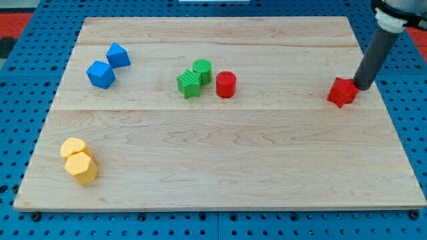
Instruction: Slide the red star to the bottom right of the green star
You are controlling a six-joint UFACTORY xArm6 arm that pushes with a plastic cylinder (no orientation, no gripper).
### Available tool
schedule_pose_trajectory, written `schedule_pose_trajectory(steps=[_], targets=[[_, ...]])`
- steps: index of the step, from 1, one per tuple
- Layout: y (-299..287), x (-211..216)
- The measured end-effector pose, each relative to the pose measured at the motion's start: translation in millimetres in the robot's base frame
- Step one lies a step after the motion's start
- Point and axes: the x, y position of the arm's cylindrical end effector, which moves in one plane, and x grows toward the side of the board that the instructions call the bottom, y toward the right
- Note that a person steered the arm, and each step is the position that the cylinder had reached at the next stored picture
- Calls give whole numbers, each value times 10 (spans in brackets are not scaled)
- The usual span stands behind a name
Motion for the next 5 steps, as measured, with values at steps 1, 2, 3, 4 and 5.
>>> schedule_pose_trajectory(steps=[1,2,3,4,5], targets=[[-871,247],[-1433,341],[-1103,395],[-1269,605],[-2057,605]])
